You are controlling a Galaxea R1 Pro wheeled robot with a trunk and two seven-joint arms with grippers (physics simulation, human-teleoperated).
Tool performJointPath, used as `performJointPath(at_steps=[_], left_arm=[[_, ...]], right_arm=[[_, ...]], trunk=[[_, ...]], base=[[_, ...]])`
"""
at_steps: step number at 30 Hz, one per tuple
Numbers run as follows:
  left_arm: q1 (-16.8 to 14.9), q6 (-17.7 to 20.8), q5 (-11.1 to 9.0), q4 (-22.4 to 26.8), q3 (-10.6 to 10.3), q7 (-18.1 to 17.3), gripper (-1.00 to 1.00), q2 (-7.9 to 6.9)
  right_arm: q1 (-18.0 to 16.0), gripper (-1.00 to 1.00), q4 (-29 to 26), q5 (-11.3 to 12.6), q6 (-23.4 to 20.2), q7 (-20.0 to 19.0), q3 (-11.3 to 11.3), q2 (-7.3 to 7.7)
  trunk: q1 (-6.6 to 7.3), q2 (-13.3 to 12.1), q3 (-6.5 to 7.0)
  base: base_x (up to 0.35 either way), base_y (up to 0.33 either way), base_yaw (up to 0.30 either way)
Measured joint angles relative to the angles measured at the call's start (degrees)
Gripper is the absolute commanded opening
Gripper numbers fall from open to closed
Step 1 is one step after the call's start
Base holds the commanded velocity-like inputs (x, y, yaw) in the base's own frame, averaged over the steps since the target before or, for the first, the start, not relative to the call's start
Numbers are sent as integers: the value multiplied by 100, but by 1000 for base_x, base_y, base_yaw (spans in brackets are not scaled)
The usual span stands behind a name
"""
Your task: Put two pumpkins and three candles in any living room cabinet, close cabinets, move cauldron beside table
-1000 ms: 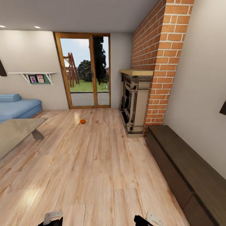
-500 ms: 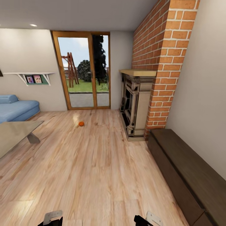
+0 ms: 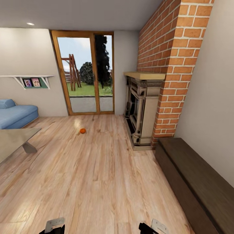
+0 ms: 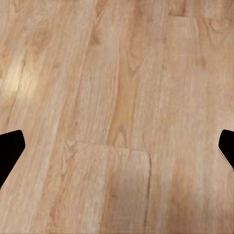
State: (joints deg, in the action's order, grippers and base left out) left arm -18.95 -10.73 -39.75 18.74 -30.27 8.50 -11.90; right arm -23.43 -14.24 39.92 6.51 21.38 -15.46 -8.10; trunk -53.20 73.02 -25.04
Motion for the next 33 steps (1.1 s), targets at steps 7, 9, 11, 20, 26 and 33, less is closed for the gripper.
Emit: performJointPath(at_steps=[7,9,11,20,26,33], left_arm=[[0,0,3,0,0,0,100,0],[0,-2,3,0,0,0,100,0],[0,-24,0,0,0,0,100,0],[0,-52,-7,0,0,0,100,0],[0,-53,-7,0,0,0,100,0],[0,-53,-7,0,0,0,100,0]], right_arm=[[0,100,0,-1,1,0,0,0],[0,100,0,-1,3,0,0,0],[0,100,1,-1,4,0,0,0],[0,100,2,0,3,0,0,0],[0,100,3,-1,2,0,0,0],[0,100,9,0,0,0,0,0]], trunk=[[0,0,0],[0,0,0],[0,0,0],[0,0,0],[0,0,0],[0,0,0]], base=[[333,0,0],[333,0,0],[333,0,0],[333,0,0],[333,0,0],[333,0,0]])
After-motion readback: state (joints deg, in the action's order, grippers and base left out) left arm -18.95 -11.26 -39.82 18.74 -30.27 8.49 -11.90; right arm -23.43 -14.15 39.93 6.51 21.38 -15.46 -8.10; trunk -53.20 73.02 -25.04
